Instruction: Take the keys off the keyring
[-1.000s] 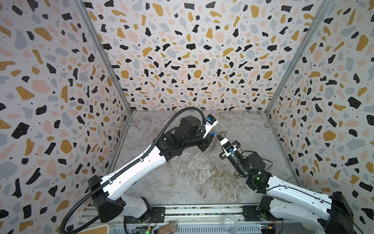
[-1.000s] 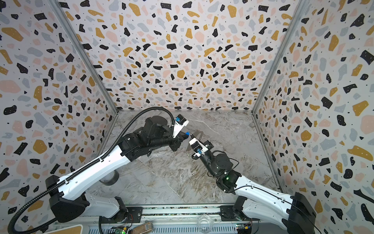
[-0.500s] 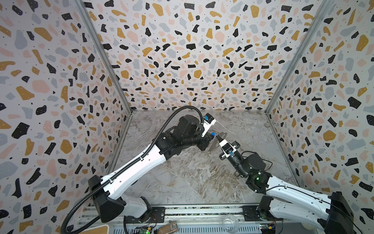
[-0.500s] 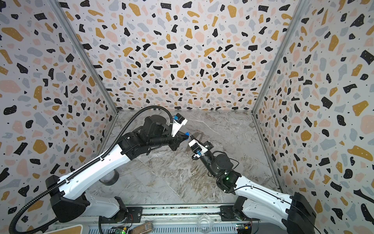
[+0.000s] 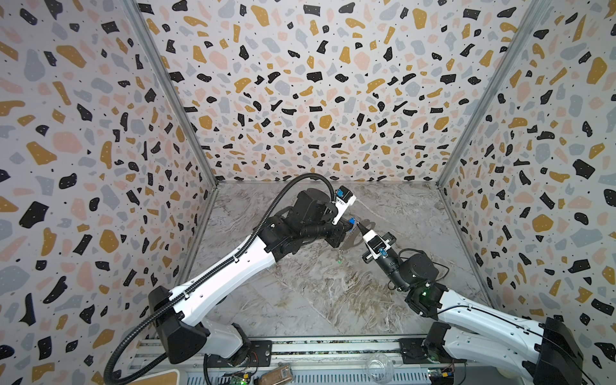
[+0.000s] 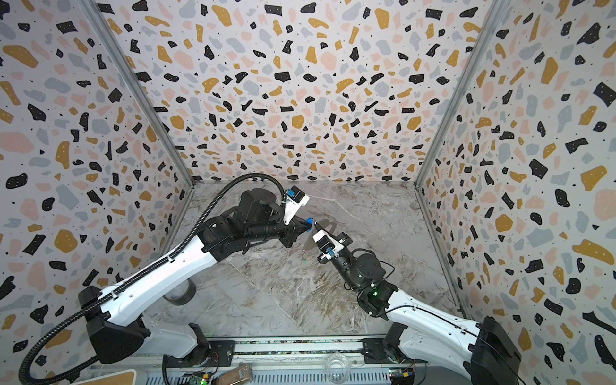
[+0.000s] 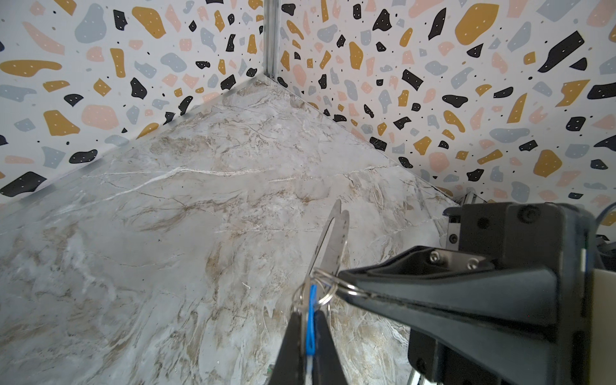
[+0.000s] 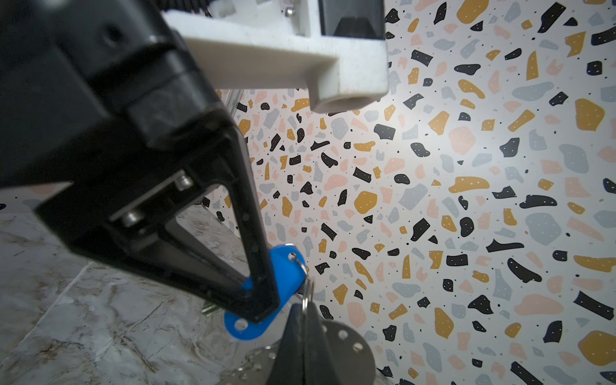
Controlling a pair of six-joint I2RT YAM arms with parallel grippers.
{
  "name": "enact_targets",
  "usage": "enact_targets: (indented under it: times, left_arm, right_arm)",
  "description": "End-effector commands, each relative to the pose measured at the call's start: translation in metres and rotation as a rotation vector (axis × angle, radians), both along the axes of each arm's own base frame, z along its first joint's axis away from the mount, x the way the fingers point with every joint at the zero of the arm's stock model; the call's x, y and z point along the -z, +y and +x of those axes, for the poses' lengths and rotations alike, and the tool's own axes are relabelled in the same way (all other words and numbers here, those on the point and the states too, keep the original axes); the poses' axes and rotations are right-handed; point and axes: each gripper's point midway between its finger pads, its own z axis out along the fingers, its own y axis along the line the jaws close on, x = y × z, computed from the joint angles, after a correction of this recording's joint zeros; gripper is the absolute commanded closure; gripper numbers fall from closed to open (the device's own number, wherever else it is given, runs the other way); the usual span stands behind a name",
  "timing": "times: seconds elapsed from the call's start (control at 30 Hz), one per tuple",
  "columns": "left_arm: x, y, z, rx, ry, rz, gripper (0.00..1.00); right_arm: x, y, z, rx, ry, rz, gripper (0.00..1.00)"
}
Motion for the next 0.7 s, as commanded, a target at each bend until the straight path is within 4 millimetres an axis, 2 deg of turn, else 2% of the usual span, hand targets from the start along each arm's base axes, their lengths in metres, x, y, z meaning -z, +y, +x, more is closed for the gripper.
enact_targets:
  times: [0.0,0.03,0.13,0.37,0.67]
  left_arm:
    - [-0.022,0.011,0.031,-0.098,-0.092,-0.038,0.87]
    - [-0.023,0.013,0.030,-0.094,-0.109,-0.038,0.79]
    - [-0.026,0.014,0.025,-0.063,-0.152,-0.038,0.66]
    - [-0.039,0.019,0.013,-0.002,-0.290,-0.039,0.56]
    - [-0.039,0.032,-0.011,0.108,-0.520,0.037,0.56]
  right_arm:
    - [-0.053,-0.001,-0.026,-0.125,-0.107,0.135,1.00]
    - [-0.054,-0.001,-0.025,-0.129,-0.099,0.136,1.00]
    - [-0.052,-0.001,-0.022,-0.139,-0.082,0.124,1.00]
    - [-0.049,0.001,-0.020,-0.203,-0.050,0.111,1.00]
    - [-0.046,0.001,-0.018,-0.312,-0.014,0.073,1.00]
